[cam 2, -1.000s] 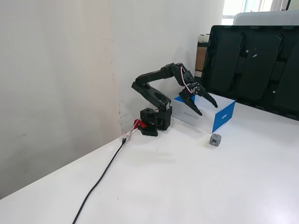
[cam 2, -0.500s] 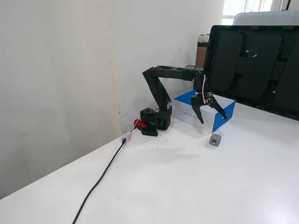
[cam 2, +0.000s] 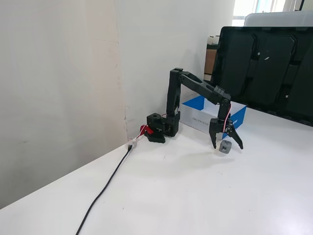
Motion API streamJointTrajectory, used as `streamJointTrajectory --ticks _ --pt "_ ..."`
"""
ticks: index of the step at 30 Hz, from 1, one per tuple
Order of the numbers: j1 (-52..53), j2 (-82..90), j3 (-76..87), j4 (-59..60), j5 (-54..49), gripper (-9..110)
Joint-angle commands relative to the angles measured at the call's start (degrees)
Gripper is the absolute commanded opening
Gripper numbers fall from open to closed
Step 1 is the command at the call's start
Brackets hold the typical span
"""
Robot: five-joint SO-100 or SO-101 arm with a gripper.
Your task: Pick the gray block and keep it in the box.
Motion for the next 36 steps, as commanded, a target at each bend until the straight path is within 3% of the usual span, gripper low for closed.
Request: streamJointTrajectory --ticks 1,14,16,17,24,30,36 --pt "0.97 0.53 -4.13 -0.53 -0.18 36" --pt "-3.16 -5.10 -7.29 -0.88 0.62 33" --pt "-4.13 -5.80 -7.47 -0.70 0.62 16" --pt "-4.13 -6.24 -7.91 -0.53 0.62 1" --pt "-1.58 -5.10 -12.39 5.19 0.62 0" --pt "0.44 9.40 -17.84 16.70 0.70 0" --pt "-5.71 26.72 -20.21 24.70 0.00 0"
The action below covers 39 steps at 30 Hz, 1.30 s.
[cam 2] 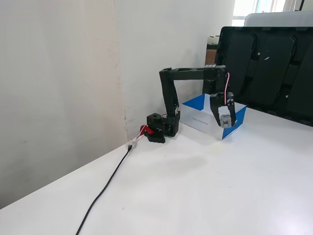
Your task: Pick the gray block and keep it in the box.
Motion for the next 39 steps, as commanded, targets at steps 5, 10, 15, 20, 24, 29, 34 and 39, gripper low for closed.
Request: streamJointTrajectory --ticks 5,10,15,20,24,29,34,39 --pt "-13.27 18.90 -3.87 1.76 -0.44 0" --pt "-25.40 19.25 -4.48 1.67 0.09 0" --pt "-35.16 18.02 -3.96 1.49 0.62 0" --pt "-40.69 12.92 -4.13 -0.88 0.79 25" --pt "-42.01 8.09 -6.59 -0.88 0.88 40" --pt "-36.56 8.61 -7.03 -0.70 0.88 31" --pt "-29.53 11.87 -5.98 -0.53 0.88 17" --pt "-22.85 16.00 -5.27 -0.26 0.88 2"
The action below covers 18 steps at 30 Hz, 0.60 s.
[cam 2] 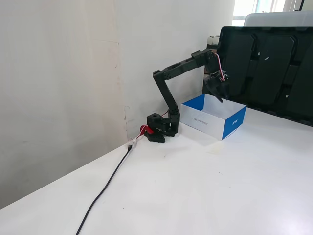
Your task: Pick the gray block and keep it in the box.
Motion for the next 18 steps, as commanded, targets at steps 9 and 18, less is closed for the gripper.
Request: streamJointTrajectory --ticks 9,18 --pt "19.34 10.81 -2.20 -0.44 -0.62 0" --pt "35.95 24.17 10.02 -8.53 -3.08 0"
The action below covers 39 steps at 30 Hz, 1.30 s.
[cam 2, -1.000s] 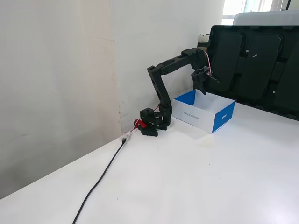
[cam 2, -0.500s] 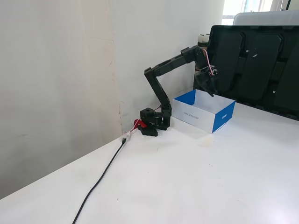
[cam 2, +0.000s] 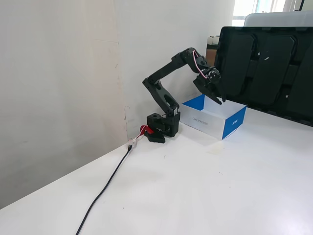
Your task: Pick the gray block and keep it in the box.
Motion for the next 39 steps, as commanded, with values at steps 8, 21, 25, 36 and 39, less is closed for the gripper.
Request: streamJointTrajectory --ticks 8,21,25,36,39 --pt "10.72 14.33 23.12 -17.58 -3.25 0" --pt "12.83 33.57 50.01 -30.76 -4.92 0" --pt "12.30 40.87 56.60 -30.85 -6.06 0" --pt "10.72 63.19 72.16 -24.43 -6.94 0" --pt "10.63 64.51 73.56 -23.91 -7.29 0"
